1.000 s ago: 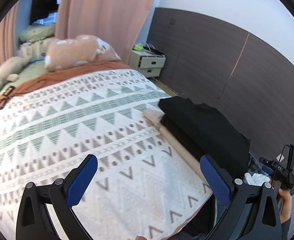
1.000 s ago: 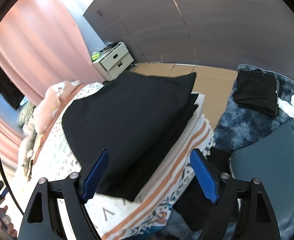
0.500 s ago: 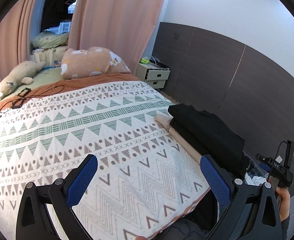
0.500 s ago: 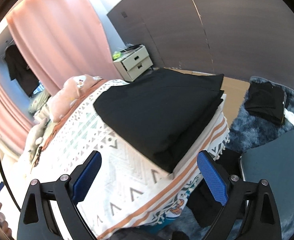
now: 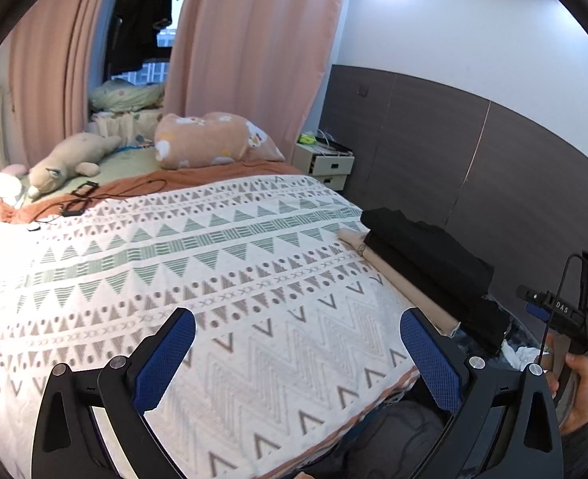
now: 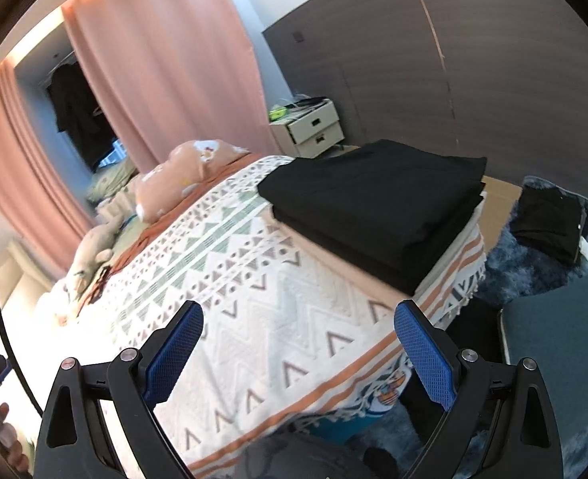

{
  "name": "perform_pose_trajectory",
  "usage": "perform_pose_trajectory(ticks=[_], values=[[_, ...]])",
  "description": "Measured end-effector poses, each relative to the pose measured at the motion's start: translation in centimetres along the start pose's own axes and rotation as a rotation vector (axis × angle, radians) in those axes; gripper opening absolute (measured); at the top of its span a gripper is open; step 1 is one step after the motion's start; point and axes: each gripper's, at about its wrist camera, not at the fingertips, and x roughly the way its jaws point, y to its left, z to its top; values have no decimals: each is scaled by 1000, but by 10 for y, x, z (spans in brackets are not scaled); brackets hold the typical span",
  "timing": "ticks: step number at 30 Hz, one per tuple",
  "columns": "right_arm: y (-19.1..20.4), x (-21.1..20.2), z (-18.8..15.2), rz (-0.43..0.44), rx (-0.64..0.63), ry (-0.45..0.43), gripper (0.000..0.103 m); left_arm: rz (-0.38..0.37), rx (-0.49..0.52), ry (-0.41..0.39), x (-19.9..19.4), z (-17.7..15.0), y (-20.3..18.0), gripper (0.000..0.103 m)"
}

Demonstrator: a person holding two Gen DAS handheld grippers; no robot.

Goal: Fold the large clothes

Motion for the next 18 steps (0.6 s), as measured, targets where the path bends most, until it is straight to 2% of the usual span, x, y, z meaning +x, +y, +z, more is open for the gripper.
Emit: perform_pose_trajectory(ticks=[7,12,18], values=[[31,-29,-29,84,-85,15,97,52,-13,-78,-57,-32,7,103],[41,-57,-51,107,-169,1,97,70,-13,-122,-91,-59,3,103],[39,-81,-76,117,-211,-11,97,105,-2,-164,-128,-90,-10,103]])
